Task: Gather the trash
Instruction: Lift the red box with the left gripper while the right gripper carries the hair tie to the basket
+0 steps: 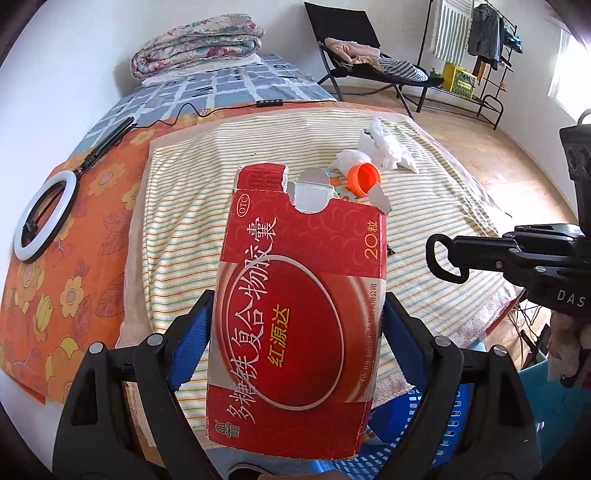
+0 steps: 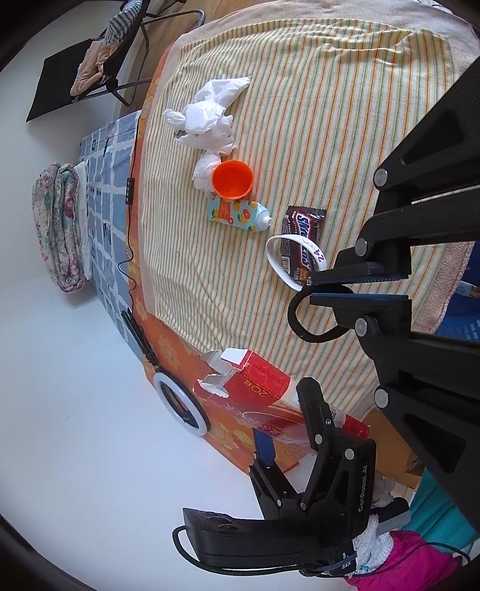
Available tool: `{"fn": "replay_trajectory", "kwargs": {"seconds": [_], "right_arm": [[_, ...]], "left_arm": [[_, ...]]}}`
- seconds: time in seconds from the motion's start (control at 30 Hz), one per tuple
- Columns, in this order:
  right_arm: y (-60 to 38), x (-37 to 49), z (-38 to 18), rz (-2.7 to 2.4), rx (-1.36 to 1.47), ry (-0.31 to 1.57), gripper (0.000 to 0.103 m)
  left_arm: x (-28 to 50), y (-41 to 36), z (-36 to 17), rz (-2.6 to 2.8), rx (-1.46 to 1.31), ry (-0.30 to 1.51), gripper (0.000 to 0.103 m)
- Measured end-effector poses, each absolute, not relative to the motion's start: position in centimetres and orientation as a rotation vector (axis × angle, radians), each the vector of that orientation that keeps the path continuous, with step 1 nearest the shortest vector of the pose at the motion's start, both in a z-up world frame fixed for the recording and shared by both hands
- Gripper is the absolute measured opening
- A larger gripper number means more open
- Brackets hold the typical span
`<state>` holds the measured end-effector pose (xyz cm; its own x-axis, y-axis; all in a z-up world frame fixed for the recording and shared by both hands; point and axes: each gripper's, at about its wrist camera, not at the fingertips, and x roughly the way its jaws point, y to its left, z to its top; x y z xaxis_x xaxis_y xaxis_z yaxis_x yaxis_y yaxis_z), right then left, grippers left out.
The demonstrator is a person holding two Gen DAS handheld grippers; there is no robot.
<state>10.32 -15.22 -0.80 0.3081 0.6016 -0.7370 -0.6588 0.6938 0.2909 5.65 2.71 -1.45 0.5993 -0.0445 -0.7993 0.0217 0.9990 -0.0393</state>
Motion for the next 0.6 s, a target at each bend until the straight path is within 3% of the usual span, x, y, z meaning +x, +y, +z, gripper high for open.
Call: {"fn": "replay_trajectory", "kwargs": {"seconds": [0.6], "right_arm": [[-21.4,2.3,-4.1,0.805,-0.089,1.024,0.002]], "left_arm": [[-3.1,-3.9,-3.5,-0.113,-0.059,0.920,0.088]]}}
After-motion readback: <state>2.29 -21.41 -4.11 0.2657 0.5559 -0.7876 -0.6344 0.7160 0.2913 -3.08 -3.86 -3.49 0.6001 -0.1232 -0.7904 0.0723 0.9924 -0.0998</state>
